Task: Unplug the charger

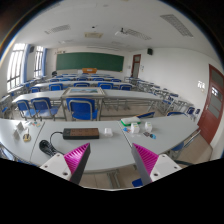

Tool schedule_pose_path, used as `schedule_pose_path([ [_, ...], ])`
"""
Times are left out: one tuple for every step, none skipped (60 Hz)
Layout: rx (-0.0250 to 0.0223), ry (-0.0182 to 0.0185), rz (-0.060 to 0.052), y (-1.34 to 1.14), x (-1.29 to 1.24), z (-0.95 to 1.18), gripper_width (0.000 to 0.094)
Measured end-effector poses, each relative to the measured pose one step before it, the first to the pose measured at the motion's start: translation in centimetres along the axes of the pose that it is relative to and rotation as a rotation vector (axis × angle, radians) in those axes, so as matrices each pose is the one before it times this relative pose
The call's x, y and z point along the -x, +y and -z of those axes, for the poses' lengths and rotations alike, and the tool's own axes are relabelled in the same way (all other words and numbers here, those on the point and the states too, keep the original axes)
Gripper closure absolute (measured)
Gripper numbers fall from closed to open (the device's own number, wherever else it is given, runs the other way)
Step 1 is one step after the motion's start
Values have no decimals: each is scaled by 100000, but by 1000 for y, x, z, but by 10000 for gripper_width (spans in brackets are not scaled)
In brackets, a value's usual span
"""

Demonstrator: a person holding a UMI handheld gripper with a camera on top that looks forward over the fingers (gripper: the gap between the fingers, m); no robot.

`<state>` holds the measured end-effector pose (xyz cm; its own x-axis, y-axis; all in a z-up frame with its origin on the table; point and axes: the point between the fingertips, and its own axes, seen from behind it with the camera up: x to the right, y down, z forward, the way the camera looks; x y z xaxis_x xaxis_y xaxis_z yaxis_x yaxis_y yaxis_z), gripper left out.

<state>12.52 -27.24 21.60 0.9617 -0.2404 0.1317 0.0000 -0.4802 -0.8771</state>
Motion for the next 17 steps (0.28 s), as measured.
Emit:
schedule_pose_path([
  [-71,163,-80,71,44,428,85],
  [-56,159,5,68,37,365,84],
  [-60,30,59,52,33,360,86],
  [-71,-63,50,39,52,352,85],
  [-107,-48,147,18,60,281,85],
  [27,-52,243,43,52,261,84],
  [159,36,291,71,21,244,85],
  [95,94,287,30,28,208,85],
  [-114,110,249,-17,-15,189,85],
  [-315,28,351,-133,-128,328,84],
  [-524,-52,296,-111,48,134,85],
  [-611,-72,195,-124,30,135,85],
  [-491,11,61,-97,15,82,83],
  [-222,65,9,-27,-4,54,83],
  [-78,180,10,-22,1,96,84],
  [-10,162,-72,10,-7,66,86],
  [0,120,-226,-61,-58,54,85],
])
